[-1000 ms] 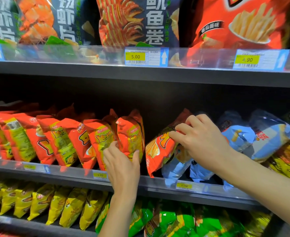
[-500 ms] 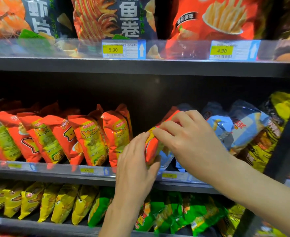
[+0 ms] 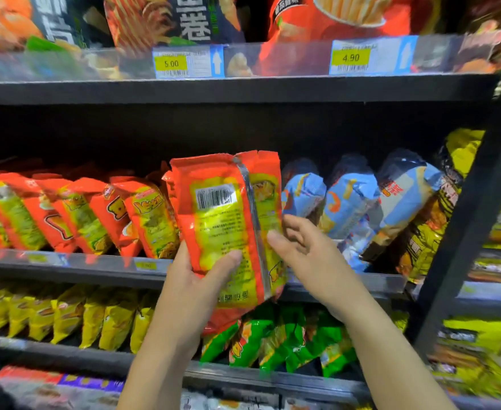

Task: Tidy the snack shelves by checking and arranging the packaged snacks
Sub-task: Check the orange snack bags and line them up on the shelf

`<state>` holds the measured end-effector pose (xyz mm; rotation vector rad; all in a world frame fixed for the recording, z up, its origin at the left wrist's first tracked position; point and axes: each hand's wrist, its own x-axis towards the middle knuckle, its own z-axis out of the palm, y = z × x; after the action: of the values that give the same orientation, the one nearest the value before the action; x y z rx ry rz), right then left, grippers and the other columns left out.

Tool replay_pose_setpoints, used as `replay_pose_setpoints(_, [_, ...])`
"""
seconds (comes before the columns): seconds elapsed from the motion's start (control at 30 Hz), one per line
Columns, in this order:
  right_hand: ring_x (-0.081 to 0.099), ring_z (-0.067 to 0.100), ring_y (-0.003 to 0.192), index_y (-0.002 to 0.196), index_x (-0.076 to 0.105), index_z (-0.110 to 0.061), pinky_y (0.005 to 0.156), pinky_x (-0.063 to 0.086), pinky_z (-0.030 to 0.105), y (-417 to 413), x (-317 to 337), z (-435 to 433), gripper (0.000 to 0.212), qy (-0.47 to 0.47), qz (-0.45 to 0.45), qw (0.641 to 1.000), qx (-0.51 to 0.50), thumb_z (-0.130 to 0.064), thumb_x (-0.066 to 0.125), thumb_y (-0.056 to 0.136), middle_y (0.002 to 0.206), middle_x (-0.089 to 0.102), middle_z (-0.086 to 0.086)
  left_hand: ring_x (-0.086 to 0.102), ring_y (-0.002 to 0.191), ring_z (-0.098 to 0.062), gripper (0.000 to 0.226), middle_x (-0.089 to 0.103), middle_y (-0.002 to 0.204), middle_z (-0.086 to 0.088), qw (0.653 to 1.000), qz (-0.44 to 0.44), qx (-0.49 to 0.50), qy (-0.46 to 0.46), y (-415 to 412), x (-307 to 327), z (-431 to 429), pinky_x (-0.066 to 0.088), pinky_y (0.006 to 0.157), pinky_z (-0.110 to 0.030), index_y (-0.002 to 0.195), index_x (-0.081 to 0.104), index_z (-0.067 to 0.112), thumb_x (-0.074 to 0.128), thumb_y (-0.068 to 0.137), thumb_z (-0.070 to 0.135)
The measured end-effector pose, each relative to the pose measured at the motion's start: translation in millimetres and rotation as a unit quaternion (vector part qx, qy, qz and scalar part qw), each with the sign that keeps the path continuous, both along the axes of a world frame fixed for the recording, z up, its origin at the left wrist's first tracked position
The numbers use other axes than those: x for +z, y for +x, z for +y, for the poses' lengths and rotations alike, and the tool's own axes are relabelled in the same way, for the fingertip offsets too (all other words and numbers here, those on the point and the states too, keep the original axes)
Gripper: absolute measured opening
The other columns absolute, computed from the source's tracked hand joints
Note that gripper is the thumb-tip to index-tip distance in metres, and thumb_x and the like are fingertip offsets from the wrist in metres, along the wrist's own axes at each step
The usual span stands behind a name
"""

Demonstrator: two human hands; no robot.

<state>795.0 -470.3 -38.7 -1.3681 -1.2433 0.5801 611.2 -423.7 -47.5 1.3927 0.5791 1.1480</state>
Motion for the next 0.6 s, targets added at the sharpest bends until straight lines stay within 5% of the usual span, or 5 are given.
replay_pose_setpoints(0.1, [0.070, 0.017, 0.122, 0.133, 0.065, -0.028, 0.110, 0.051, 0.046, -9.3, -13.3, -2.6, 0.057, -0.011, 0.135, 0.986, 0.098, -0.062, 0.069, 0.087, 0.128, 0.075, -0.006, 0.078, 0.103, -0.026, 0.051, 0.080, 0.115, -0.004, 0.999, -0.023, -0.025, -0.043, -1.8, -3.5, -11.4, 0.066, 0.074, -0.037, 0.134, 0.065, 0.020, 0.067, 0.083, 0.023])
replay_pose_setpoints(0.33, [0.073, 0.026, 0.117, 0.127, 0.072, -0.020, 0.111, 0.050, 0.052, -19.0, -34.2, -7.8, 0.052, 0.007, 0.260, 0.960, 0.103, -0.049, 0.074, 0.084, 0.123, 0.077, 0.006, 0.081, 0.088, -0.016, 0.035, 0.072, 0.132, -0.019, 0.995, -0.029, -0.025, -0.093, -0.1, 0.7, -20.4, 0.064, 0.068, -0.026, 0.117, 0.069, 0.013, 0.048, 0.099, 0.034])
replay_pose_setpoints(0.37, [0.074, 0.026, 0.115, 0.126, 0.073, -0.019, 0.109, 0.052, 0.051, -18.8, -36.5, -8.6, 0.052, 0.004, 0.279, 0.955, 0.102, -0.048, 0.074, 0.083, 0.122, 0.078, 0.007, 0.080, 0.087, -0.012, 0.044, 0.067, 0.138, -0.021, 0.993, -0.044, -0.012, -0.108, -0.8, 1.7, -20.3, 0.064, 0.071, -0.025, 0.117, 0.068, 0.011, 0.038, 0.104, 0.040])
replay_pose_setpoints(0.47, [0.076, 0.029, 0.109, 0.119, 0.079, -0.015, 0.096, 0.060, 0.048, -16.7, -47.6, -7.8, 0.051, 0.002, 0.365, 0.924, 0.112, -0.046, 0.079, 0.078, 0.122, 0.077, 0.014, 0.065, 0.131, -0.031, 0.079, 0.067, 0.141, -0.016, 0.984, -0.083, -0.055, -0.150, -10.9, -3.1, -19.6, 0.045, 0.115, -0.056, 0.145, 0.058, 0.011, 0.029, 0.099, 0.068])
replay_pose_setpoints(0.6, [0.074, 0.031, 0.112, 0.121, 0.079, -0.015, 0.087, 0.063, 0.044, -12.3, -61.0, -6.7, 0.067, -0.011, 0.433, 0.890, 0.143, -0.053, 0.089, 0.067, 0.127, 0.074, 0.019, 0.060, 0.136, -0.032, 0.082, 0.069, 0.139, -0.012, 0.974, -0.117, -0.089, -0.170, -17.7, -6.0, -24.2, 0.039, 0.119, -0.056, 0.146, 0.056, 0.012, 0.033, 0.094, 0.071])
